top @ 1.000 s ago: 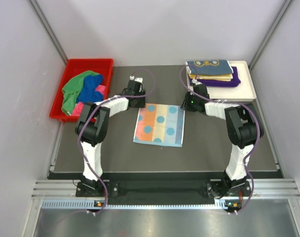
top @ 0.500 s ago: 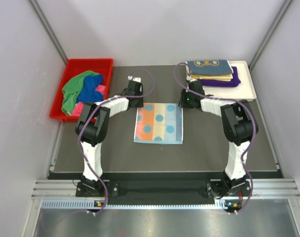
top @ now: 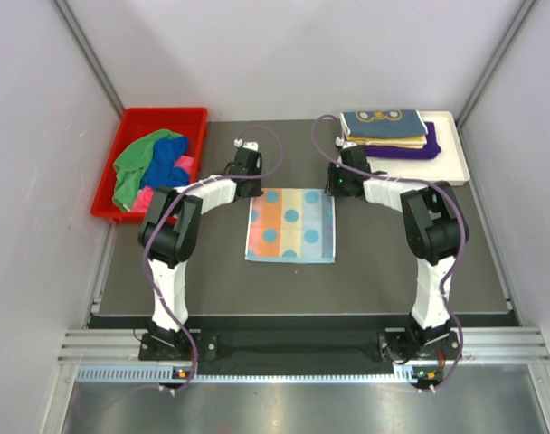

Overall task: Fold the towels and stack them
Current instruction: Fold the towel

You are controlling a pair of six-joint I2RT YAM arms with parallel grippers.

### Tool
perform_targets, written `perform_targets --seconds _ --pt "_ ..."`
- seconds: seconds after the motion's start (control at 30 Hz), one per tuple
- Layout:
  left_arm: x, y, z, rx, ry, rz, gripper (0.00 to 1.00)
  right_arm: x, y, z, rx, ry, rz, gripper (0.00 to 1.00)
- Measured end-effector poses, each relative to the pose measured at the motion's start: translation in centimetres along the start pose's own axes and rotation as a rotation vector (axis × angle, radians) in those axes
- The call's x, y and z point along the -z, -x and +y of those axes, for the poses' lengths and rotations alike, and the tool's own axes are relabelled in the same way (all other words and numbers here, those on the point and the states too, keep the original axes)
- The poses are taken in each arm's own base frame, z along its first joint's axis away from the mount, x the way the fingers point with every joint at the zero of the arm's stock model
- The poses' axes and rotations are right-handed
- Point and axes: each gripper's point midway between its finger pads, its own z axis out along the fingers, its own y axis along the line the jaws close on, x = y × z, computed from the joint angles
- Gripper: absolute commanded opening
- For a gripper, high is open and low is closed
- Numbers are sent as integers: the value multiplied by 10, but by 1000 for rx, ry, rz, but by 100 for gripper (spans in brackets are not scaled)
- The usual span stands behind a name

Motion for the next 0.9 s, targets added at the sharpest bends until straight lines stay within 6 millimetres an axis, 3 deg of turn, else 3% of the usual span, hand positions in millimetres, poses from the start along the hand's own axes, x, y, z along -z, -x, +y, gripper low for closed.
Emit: perform_targets --seconds 0.27,0.37,0.67,0.9 --pt "-1 0 -3 5 -9 -9 7 -3 1 1 11 5 -1 15" --pt "-2 1 -3 8 -7 -16 1 -5 2 2 11 10 -6 13" --pt "1 5 0 33 0 -82 0 -2 2 2 14 22 -54 11" --pt "26 27 -4 59 -35 -178 0 24 10 6 20 47 -145 11"
